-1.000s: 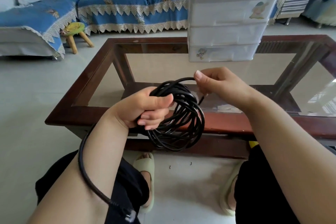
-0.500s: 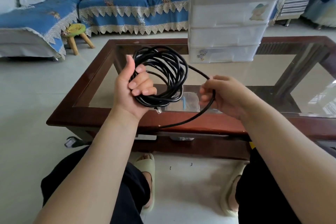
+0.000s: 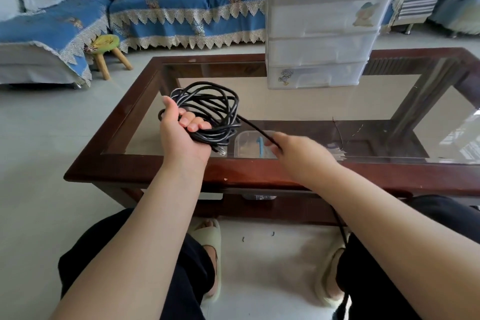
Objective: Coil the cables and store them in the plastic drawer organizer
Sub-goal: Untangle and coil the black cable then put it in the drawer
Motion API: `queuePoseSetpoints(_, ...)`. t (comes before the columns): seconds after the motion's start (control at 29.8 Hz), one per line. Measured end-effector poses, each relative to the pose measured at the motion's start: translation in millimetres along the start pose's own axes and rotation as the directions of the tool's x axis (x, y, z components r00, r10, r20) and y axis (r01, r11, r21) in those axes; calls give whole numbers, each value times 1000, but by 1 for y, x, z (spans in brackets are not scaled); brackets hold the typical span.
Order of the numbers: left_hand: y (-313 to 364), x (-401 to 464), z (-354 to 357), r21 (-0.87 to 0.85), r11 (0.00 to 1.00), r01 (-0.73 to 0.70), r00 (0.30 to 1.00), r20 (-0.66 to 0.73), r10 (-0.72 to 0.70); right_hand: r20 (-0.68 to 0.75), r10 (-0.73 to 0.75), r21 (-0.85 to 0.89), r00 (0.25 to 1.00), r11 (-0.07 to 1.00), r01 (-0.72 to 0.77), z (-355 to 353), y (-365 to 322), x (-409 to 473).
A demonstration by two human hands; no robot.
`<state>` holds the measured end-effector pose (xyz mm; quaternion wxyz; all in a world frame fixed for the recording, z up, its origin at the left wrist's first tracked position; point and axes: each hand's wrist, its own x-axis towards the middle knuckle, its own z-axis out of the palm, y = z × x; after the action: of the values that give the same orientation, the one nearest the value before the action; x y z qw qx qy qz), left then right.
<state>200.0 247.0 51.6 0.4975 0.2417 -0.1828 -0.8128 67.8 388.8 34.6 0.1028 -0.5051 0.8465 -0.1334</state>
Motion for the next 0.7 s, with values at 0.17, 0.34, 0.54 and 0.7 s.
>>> queuePoseSetpoints(0.17, 14, 8, 0, 54, 988, -148, 964, -217, 156, -132, -40, 114, 990, 992, 55, 20, -9, -17)
queuePoseSetpoints(0.34, 20, 10, 0, 140, 970, -199, 917, -323, 234, 10, -81, -142, 997, 986, 81, 32, -22, -27)
queuePoseSetpoints(0.54, -5, -1, 7, 365, 886, -286, 925, -136, 355, 327, -215, 299, 920, 947, 115, 35, -35, -32)
queuePoseSetpoints(0.7, -10, 4, 2, 651, 625, -431, 860, 88, 503, 365, -136, 537, 921, 839, -89, 19, -35, -29)
